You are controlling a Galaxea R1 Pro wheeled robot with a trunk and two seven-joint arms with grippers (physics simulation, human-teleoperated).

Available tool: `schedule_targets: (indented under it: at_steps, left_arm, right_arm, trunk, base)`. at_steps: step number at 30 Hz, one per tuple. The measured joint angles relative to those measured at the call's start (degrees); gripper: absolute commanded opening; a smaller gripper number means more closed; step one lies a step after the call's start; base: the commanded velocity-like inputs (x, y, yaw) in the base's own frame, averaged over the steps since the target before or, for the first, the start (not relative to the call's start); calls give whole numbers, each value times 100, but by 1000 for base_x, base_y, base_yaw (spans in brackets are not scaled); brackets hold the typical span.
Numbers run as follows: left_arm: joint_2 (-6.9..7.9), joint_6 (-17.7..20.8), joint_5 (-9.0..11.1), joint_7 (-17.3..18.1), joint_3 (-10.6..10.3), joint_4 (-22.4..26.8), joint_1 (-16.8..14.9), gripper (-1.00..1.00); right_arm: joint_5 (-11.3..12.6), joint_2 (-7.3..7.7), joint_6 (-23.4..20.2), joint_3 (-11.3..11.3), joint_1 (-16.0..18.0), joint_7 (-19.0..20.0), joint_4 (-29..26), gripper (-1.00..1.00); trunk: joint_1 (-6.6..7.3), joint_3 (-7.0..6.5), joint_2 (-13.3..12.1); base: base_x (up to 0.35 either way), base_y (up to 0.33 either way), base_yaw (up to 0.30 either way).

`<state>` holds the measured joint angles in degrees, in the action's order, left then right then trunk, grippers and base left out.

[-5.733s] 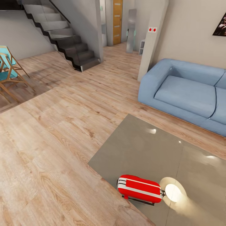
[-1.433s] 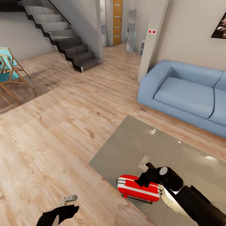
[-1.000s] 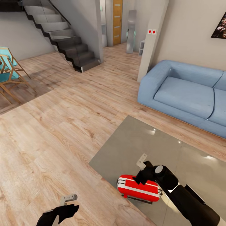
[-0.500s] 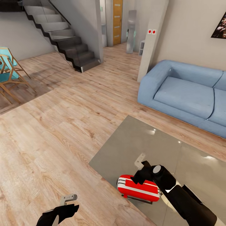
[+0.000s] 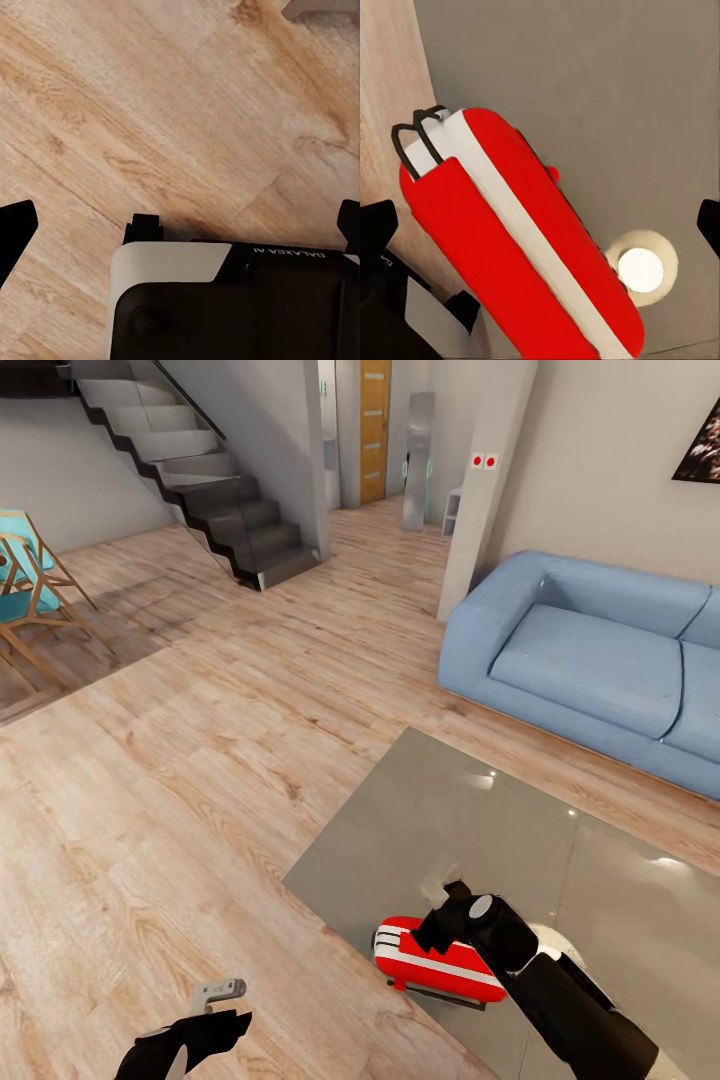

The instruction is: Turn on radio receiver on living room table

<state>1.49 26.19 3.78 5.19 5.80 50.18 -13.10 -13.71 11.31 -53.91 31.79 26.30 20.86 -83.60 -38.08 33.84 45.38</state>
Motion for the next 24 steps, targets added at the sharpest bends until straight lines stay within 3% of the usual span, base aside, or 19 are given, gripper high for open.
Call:
schedule_targets:
  at_steps: [4,7,24]
  left_arm:
    - [0,0,0,0,0,0,0,100]
    - [0,0,3,0,0,0,0,100]
    - [0,0,9,-7,0,0,0,100]
  right_arm:
    - [-17,-110,29,147,1,-39,218,100]
    - [-27,-137,55,391,4,-39,311,100]
    - [-4,4,283,443,5,-38,431,100]
  trunk:
    - [0,0,0]
    - [0,0,0]
    - [0,0,0]
  base:
    - [0,0,0]
    - [0,0,0]
    - [0,0,0]
